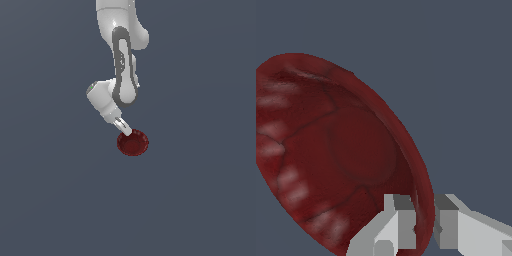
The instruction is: Pick up the object and move it to a goal position.
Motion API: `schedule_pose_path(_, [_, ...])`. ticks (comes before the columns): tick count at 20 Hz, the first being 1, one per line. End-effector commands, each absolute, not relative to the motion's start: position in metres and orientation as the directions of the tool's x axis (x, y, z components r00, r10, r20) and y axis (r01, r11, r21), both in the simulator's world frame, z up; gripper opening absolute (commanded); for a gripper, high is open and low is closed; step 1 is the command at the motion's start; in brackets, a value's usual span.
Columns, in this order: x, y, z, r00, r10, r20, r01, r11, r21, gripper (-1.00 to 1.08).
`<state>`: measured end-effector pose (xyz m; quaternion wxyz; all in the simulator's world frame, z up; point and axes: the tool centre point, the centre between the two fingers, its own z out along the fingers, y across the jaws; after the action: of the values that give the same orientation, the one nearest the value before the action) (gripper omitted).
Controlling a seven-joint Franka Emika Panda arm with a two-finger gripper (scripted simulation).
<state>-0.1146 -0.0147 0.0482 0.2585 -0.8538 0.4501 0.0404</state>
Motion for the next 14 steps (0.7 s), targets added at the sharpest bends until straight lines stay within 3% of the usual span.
schedule_pose_path(1, [-0.115, -0.015, 0.048, 0.591, -0.748, -0.302, -0.79, -0.461, -0.405, -1.0])
schedule_pose_path(14, [-0.11, -0.009, 0.061, 0.591, -0.748, -0.302, -0.79, -0.461, -0.405, -1.0])
